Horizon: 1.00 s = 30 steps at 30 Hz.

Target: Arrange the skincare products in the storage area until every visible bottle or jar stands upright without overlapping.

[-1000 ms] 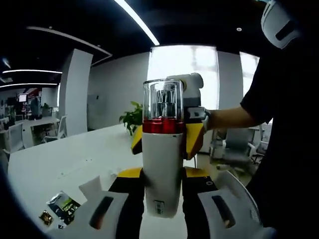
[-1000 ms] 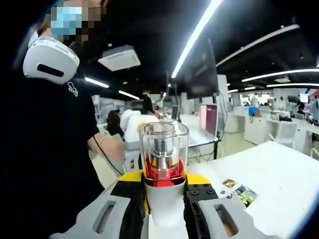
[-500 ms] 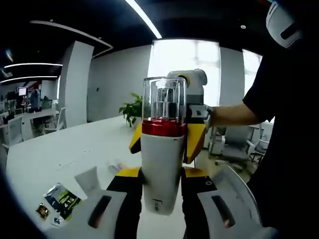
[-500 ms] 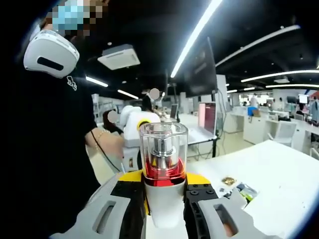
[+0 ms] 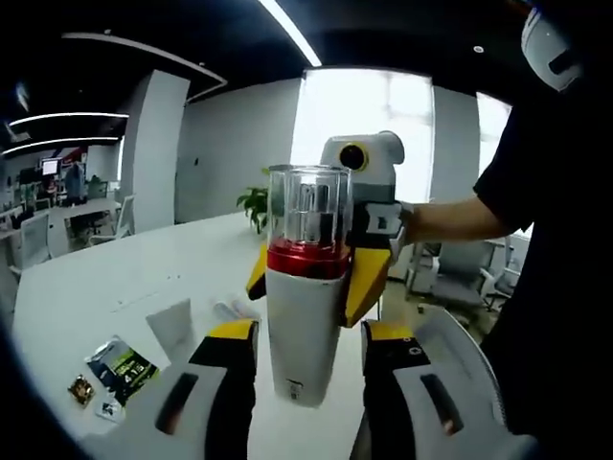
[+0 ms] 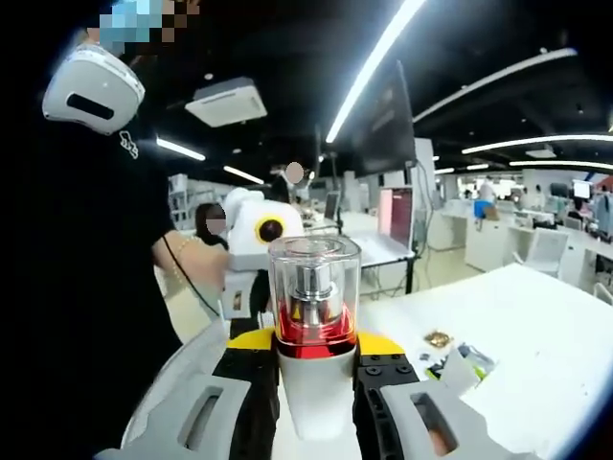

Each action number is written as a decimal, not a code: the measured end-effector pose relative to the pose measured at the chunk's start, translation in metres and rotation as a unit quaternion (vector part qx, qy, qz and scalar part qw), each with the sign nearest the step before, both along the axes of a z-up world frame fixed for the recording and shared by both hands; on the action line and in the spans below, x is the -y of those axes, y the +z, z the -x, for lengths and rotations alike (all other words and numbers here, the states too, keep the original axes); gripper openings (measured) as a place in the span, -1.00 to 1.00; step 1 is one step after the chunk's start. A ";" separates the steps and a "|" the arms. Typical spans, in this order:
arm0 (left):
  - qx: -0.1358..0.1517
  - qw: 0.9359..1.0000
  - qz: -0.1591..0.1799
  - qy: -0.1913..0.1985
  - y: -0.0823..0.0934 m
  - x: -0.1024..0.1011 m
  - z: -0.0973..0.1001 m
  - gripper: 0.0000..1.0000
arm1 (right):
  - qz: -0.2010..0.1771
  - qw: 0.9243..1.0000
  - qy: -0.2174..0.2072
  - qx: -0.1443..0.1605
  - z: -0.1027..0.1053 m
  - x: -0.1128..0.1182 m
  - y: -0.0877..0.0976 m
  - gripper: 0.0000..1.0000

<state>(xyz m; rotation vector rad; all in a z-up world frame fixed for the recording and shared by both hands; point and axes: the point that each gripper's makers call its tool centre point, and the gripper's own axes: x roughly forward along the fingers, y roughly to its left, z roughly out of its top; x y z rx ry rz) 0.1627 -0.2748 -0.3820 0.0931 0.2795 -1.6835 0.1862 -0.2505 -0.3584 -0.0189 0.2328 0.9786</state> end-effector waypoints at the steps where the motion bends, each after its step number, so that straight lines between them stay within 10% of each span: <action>1: -0.003 1.000 -0.002 0.005 -0.003 -0.002 -0.001 -0.22 | 0.000 1.000 -0.001 0.000 0.000 0.000 -0.001 -0.60; 30: -0.007 0.994 -0.029 0.100 -0.049 -0.039 -0.029 0.67 | 0.016 0.999 -0.042 -0.015 -0.022 0.039 -0.076 -0.59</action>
